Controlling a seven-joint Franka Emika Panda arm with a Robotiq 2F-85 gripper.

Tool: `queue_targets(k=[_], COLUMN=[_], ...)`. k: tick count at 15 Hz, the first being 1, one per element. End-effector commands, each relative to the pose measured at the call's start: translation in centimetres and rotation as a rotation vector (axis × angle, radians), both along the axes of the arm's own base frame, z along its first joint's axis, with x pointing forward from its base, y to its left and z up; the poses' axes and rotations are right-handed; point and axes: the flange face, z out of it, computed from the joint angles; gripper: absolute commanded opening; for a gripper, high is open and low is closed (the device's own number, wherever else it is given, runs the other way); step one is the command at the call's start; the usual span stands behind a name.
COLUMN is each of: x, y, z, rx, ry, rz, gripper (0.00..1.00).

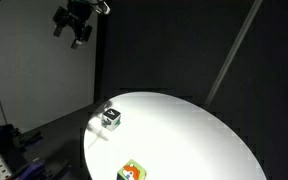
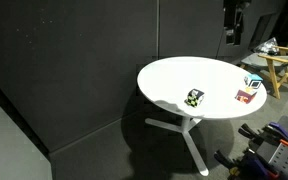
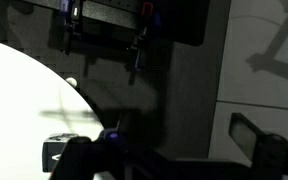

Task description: Pick up the block with a house image on top and move it to the left near the block with a letter image on top

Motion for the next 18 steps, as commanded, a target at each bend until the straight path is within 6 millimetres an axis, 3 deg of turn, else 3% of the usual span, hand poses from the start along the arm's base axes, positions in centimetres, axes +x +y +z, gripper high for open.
queue_targets(k=[1,9,18], x=[0.0,0.1,2.8], y=[0.0,0.0,-1.9], z=[0.1,0.2,0.1], rx=[0.000,-0.003,-0.061], ry=[-0.001,-0.009,-0.137], rz=[0.000,-0.002,-0.091], gripper=[1.00,1.00,1.00])
